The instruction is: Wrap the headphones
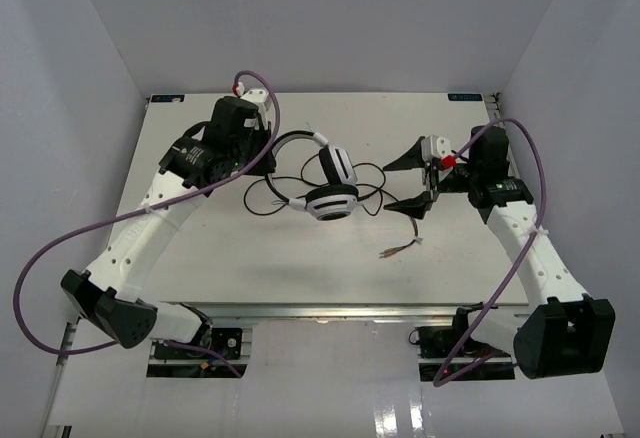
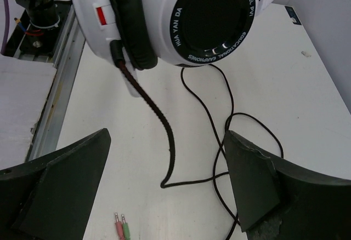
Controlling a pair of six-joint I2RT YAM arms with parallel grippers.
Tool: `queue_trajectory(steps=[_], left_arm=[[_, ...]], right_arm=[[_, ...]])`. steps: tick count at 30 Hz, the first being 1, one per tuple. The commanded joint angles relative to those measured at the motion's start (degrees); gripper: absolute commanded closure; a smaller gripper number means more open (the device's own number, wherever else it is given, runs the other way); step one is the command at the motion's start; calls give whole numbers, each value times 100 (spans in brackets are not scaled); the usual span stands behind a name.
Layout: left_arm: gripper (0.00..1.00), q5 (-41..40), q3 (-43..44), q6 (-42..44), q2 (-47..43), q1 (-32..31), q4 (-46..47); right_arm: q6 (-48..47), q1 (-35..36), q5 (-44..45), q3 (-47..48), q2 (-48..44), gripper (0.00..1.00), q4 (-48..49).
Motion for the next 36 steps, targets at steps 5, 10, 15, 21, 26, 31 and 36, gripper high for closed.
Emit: queue_trajectory(steps=[5, 10, 15, 21, 26, 31, 36], left_arm=[[100, 2129, 62, -1428, -482, 344, 837], [100, 3502, -137, -2391, -527, 526, 1921], [100, 4172, -1176, -4242, -737, 535, 4043], [100, 3657, -1735, -5734, -821, 498, 5954], [100, 2860, -1522, -6372, -723, 398, 6370], [100, 1625, -1277, -6308, -777, 368, 5856], [100, 340, -627, -5345, -750, 360, 4852]], right_arm=[[2029, 1095, 793, -707, 189, 8, 2881], [3936, 1130, 611, -1551, 388, 2, 5110], [6951, 1226, 681, -1454, 1029, 8, 8297], [10998, 1581, 1205, -560, 2594, 25, 12446], [10695, 2077, 1148, -141, 2729, 44, 11621], [9221, 2495, 1143, -534, 2047, 78, 10044], [6248, 2680, 1650, -679, 927, 92, 6326]])
